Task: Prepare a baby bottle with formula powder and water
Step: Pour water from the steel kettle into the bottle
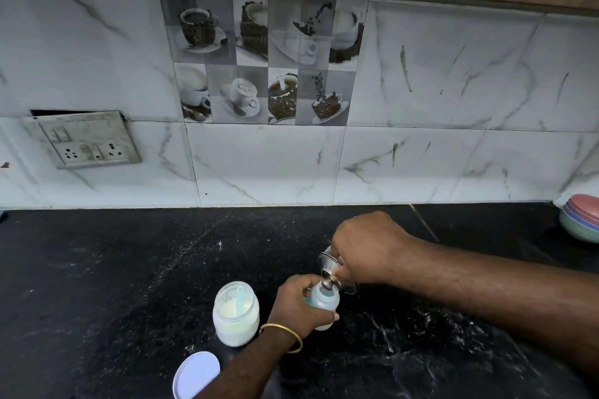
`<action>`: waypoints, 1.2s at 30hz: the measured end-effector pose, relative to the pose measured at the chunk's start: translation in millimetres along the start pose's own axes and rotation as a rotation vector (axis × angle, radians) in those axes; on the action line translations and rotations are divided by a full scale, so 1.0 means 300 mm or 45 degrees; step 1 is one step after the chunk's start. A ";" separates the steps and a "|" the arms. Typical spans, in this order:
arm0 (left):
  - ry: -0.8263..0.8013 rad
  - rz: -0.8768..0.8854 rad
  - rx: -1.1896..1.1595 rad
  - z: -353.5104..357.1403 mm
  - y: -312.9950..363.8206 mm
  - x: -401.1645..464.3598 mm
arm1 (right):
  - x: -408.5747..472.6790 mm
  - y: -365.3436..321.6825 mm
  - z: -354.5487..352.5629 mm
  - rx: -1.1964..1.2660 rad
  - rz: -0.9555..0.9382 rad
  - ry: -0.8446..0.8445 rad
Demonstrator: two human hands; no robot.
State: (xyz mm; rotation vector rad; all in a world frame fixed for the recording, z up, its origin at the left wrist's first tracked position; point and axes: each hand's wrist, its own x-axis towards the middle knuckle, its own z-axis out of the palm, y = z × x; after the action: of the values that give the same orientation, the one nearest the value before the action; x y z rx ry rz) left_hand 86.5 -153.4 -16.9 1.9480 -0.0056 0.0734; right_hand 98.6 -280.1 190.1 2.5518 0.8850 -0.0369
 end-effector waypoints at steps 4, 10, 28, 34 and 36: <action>-0.002 -0.009 0.022 -0.001 -0.014 0.000 | -0.013 0.030 0.039 0.209 0.048 0.035; -0.032 -0.029 0.027 -0.006 -0.008 -0.019 | -0.030 0.080 0.135 0.486 0.188 0.044; 0.029 -0.145 -0.023 -0.010 -0.050 -0.030 | -0.166 0.077 0.657 2.236 0.946 0.005; 0.006 -0.184 0.004 -0.006 -0.051 -0.036 | -0.177 0.026 0.749 2.325 1.072 0.139; 0.017 -0.199 0.001 -0.003 -0.052 -0.038 | -0.177 0.021 0.768 2.292 1.077 0.137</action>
State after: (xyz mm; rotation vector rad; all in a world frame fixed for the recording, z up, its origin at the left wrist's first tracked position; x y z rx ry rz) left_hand 75.8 -147.0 -31.6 1.9420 0.1554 -0.0174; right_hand 86.6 -410.4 -7.0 4.2637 -0.8460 -0.7100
